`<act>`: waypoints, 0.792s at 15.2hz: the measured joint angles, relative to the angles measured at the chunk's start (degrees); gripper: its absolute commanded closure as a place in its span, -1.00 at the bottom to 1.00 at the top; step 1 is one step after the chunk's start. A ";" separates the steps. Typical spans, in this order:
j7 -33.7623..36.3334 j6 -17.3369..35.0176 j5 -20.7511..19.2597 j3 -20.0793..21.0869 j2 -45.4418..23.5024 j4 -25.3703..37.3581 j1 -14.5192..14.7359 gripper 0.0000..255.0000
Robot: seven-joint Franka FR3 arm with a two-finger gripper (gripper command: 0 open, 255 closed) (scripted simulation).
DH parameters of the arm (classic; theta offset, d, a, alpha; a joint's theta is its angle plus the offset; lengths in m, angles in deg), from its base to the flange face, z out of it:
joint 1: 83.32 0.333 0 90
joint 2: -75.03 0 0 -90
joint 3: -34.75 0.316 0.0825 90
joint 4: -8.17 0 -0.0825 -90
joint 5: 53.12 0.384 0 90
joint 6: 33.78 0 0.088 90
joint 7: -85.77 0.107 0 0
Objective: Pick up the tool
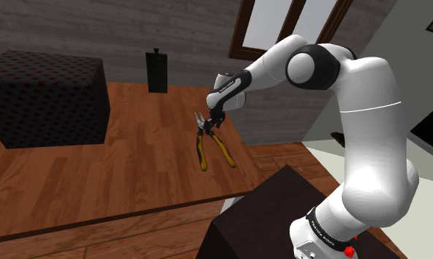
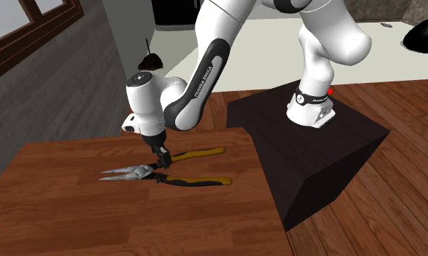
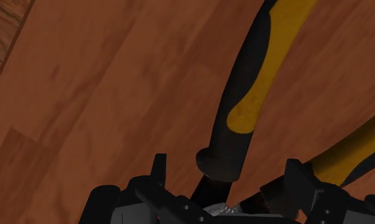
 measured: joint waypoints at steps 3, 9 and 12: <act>-0.10 0.95 0.07 0.08 -1.44 0.49 -0.13 1.00; -0.10 1.18 0.10 0.10 -1.56 0.46 -0.14 1.00; -0.10 1.25 0.10 0.09 -1.52 0.38 -0.14 1.00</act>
